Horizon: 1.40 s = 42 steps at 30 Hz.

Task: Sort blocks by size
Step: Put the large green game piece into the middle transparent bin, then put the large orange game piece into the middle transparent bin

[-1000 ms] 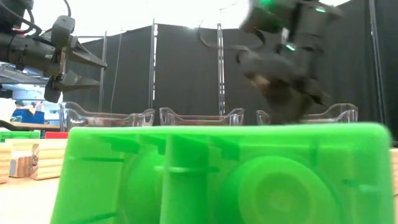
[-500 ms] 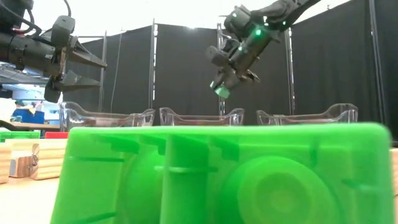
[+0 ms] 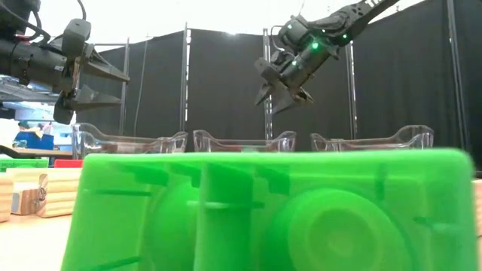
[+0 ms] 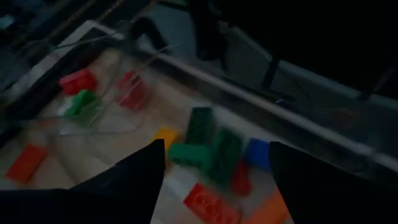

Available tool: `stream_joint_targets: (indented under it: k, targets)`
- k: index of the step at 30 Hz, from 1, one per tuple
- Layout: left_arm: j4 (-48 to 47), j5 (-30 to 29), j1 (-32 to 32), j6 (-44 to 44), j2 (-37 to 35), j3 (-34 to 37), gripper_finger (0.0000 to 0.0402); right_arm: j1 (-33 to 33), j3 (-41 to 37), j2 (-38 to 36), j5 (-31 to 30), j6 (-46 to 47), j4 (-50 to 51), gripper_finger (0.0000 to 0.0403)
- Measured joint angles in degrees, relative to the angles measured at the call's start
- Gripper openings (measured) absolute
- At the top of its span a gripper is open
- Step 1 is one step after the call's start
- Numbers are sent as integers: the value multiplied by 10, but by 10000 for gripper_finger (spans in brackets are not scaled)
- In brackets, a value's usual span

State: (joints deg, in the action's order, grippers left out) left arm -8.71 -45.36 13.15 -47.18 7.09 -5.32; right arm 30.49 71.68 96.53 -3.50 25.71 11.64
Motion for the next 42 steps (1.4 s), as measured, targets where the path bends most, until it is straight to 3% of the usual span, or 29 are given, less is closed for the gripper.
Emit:
stream_joint_targets:
  k: [7,9,14,18,23,31,42]
  targets:
    - [0,0,0,0,0,0,269,-64,0,0,176,-20,-5,252]
    - [0,0,0,0,0,0,269,-105,0,0,165,-45,28,241]
    - [0,0,0,0,0,0,269,-196,0,0,27,-138,71,223]
    - [0,0,0,0,0,0,269,-231,0,7,-33,-192,66,221]
    - [0,-1,0,0,1,0,269,-228,0,52,-15,-193,72,226]
    - [1,-1,0,-2,4,0,269,-229,0,136,32,-183,3,235]
    - [-3,-1,0,-11,13,0,269,-231,1,169,65,-179,30,239]
